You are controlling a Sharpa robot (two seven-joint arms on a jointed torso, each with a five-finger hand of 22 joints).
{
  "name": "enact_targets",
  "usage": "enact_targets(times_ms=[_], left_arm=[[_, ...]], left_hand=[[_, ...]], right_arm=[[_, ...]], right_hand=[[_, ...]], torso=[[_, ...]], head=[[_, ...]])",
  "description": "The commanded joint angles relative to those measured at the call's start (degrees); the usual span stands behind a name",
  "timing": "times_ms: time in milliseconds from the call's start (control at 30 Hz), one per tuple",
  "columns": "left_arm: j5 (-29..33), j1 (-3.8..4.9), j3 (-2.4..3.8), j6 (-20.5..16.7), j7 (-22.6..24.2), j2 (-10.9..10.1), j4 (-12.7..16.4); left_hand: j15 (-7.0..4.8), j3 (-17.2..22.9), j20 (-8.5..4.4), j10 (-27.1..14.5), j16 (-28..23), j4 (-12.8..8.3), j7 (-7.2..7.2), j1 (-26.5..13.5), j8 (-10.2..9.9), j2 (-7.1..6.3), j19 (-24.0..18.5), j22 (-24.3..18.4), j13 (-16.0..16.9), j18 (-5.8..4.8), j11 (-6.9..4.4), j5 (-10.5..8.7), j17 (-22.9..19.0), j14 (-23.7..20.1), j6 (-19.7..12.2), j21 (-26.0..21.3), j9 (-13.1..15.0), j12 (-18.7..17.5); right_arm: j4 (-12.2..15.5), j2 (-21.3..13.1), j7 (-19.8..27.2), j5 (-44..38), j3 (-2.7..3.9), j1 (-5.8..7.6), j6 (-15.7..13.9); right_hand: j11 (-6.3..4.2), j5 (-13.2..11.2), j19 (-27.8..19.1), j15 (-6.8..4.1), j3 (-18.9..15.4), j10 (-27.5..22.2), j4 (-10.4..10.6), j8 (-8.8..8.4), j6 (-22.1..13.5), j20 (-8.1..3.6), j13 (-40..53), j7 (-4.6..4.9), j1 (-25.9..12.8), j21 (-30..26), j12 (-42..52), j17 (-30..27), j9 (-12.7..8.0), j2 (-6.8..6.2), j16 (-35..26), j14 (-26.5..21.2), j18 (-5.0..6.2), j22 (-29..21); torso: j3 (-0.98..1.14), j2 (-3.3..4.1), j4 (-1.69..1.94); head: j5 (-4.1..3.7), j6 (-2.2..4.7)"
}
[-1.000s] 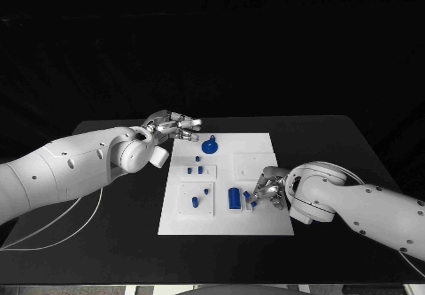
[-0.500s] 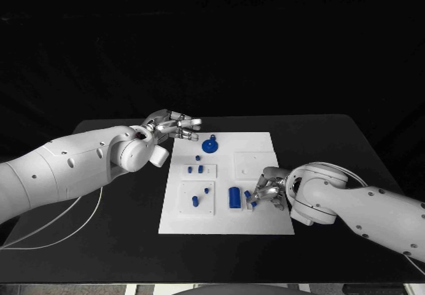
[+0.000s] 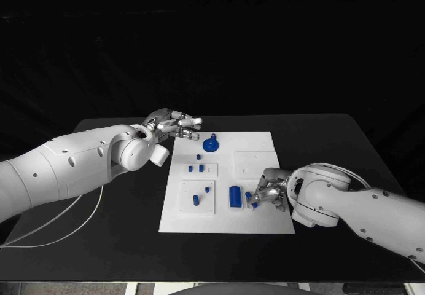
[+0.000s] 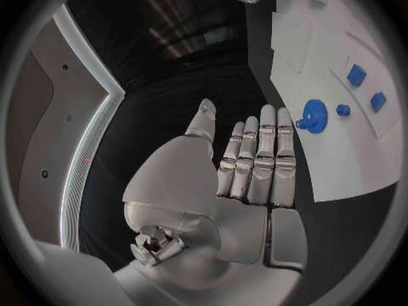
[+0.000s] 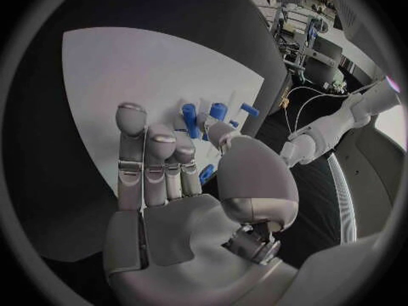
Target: Assemble the parts on the task board
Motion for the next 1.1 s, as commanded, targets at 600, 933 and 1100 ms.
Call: enact_targets(times_ms=[600,933,1100], left_arm=[[-0.2,0.03,0.04,0.8,0.1,0.0,0.1],[-0.3,0.03,0.04,0.8,0.1,0.0,0.1],[-0.4,0.03,0.03,0.8,0.1,0.0,0.1]], left_hand=[[0.00,-0.1,0.13,-0.5,0.2,0.3,0.01,-0.1,-0.1,0.35,-0.2,0.1,0.0,-0.36,0.10,-0.32,0.0,-0.6,-0.5,0.3,0.0,0.0],[0.03,0.0,0.18,-0.5,0.1,0.4,0.03,-0.1,-0.1,0.31,-0.2,0.0,0.0,-0.35,0.13,-0.30,0.0,-0.6,-0.5,0.3,0.0,0.0],[0.03,0.0,0.18,-0.5,0.1,0.4,0.03,-0.1,-0.1,0.31,-0.2,0.0,0.0,-0.35,0.13,-0.30,0.0,-0.6,-0.5,0.3,0.0,0.0]], right_arm=[[0.0,0.0,-1.2,-0.7,-0.01,-0.08,1.2],[0.0,0.1,-1.0,-0.6,-0.01,-0.08,1.3],[0.0,0.1,-0.8,-0.5,-0.01,-0.08,1.1]], right_hand=[[-0.35,-3.1,2.4,-0.07,5.0,0.2,1.5,0.21,0.3,-0.38,0.1,-0.22,-4.7,0.0,0.2,-0.2,0.1,-0.60,-0.2,0.2,-0.14,-0.2],[-0.35,-3.5,2.4,-0.08,5.1,0.2,2.1,0.20,0.3,-0.38,0.0,-0.23,-5.2,-0.1,0.1,-0.2,0.1,-0.92,-0.2,0.2,-0.12,-0.2],[-0.34,-4.2,2.4,-0.08,4.7,0.2,3.0,0.20,0.3,-0.39,0.0,-0.24,-5.7,-0.2,0.0,-0.3,0.0,-1.81,-0.3,0.2,-0.09,-0.3]], torso=[[-0.02,-0.03,-0.04],[-0.03,-0.03,-0.02],[-0.03,-0.02,-0.04]], head=[[-0.05,-0.09],[-0.12,-0.16],[-0.06,-0.16]])
